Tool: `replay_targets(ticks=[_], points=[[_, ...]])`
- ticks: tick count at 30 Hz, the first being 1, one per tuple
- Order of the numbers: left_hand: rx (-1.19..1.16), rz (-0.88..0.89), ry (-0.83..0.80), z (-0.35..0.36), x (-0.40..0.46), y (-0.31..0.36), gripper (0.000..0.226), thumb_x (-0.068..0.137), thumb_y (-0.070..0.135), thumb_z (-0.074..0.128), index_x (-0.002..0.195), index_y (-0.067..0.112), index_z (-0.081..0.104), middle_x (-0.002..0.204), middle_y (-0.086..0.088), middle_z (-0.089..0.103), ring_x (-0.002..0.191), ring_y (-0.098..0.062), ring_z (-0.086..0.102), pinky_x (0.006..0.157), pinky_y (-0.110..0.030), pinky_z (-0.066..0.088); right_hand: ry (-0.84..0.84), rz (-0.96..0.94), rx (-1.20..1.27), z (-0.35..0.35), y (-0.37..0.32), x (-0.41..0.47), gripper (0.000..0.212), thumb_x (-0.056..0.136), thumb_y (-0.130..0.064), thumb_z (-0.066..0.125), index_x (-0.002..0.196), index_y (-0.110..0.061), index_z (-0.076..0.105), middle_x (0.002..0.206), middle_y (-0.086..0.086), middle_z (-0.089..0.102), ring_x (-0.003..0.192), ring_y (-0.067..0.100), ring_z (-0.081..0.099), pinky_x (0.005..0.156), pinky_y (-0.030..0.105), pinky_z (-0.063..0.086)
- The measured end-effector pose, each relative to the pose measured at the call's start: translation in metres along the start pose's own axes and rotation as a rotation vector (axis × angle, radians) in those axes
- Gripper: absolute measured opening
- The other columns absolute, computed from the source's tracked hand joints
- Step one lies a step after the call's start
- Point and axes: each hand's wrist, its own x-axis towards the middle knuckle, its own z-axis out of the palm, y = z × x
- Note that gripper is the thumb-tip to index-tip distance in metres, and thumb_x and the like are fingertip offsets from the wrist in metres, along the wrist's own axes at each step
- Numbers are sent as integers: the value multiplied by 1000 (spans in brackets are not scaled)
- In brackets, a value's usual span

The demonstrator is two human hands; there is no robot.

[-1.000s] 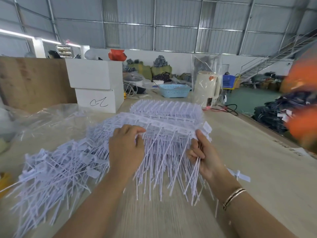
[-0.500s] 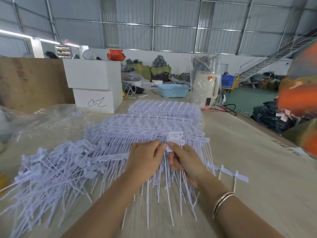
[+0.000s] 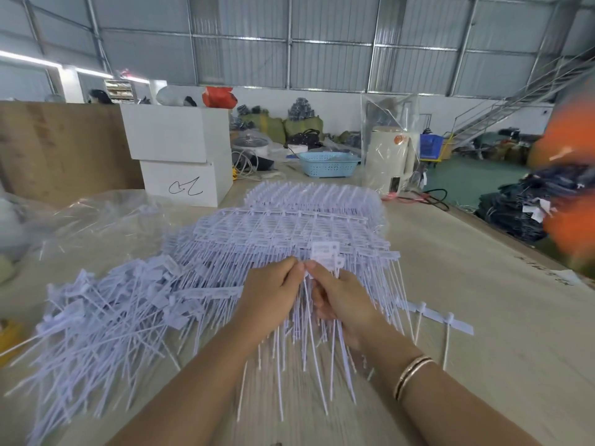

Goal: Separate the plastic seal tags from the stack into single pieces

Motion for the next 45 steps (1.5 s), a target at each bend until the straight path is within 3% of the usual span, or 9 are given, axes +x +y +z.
replay_targets(ticks=[11, 15, 21, 25, 31, 35, 39, 42, 45], points=[[-426, -241, -84, -10, 0, 11, 33, 98, 28, 48, 68, 24, 62, 51, 13, 48, 49, 0, 44, 52, -12, 33, 50, -195, 18, 8, -4, -11, 38, 88, -35, 63, 70, -3, 52, 36, -3, 39, 35, 11, 34, 39, 17, 31], [-490, -341, -105, -11, -2, 16, 49, 98, 33, 47, 50, 27, 54, 49, 12, 45, 49, -3, 41, 58, -23, 29, 59, -216, 93, 14, -2, -12, 32, 92, -28, 58, 77, -1, 51, 37, -3, 39, 36, 10, 32, 41, 16, 31], [-589, -499, -87, -12, 4, 14, 38, 97, 38, 45, 69, 16, 59, 60, 2, 53, 60, -15, 43, 62, -31, 30, 50, -345, 138, 19, 0, -11, 31, 96, -22, 53, 72, -2, 53, 37, -9, 42, 33, 9, 30, 39, 16, 28], [-434, -354, 23, -16, 6, 7, 46, 98, 26, 43, 53, 25, 55, 57, 4, 55, 59, -14, 48, 63, -29, 35, -27, -242, 170, 9, -5, -8, 50, 84, -45, 62, 51, -9, 55, 34, 7, 33, 31, 15, 27, 45, 21, 34], [-268, -147, -14, -9, -2, -1, 24, 100, 13, 40, 90, 22, 59, 72, 4, 61, 67, -22, 58, 64, -33, 45, -78, 75, 22, -3, -1, -6, 50, 85, -46, 63, 51, -11, 54, 48, 8, 46, 32, 13, 35, 39, 23, 36], [-699, -228, 218, -16, 3, -1, 35, 93, -7, 32, 80, 14, 57, 55, 2, 53, 46, -7, 47, 48, -21, 37, -329, 157, -162, -14, -7, -10, 37, 91, -25, 60, 59, -9, 53, 43, 2, 49, 35, 12, 34, 40, 19, 32], [-944, -260, 303, -25, 8, -5, 34, 84, -14, 24, 77, 5, 53, 45, 3, 49, 39, -8, 41, 40, -19, 32, -637, 211, -365, -8, -11, -21, 24, 93, -24, 56, 91, -2, 65, 74, -5, 71, 35, 6, 40, 41, 18, 34], [-877, -262, 267, -22, 7, -6, 36, 84, -16, 25, 77, 6, 52, 45, 4, 51, 40, -8, 43, 43, -21, 33, -508, 129, -496, 1, -12, -17, 25, 88, -22, 59, 96, 0, 67, 57, -13, 64, 33, 6, 40, 43, 19, 35], [-790, -199, 218, -18, 5, -6, 35, 85, -15, 26, 80, 6, 54, 49, 3, 52, 45, -11, 42, 47, -25, 32, -401, 115, -491, 3, -11, -6, 11, 80, -17, 65, 86, -9, 67, 73, -2, 64, 34, 11, 41, 39, 18, 33]])
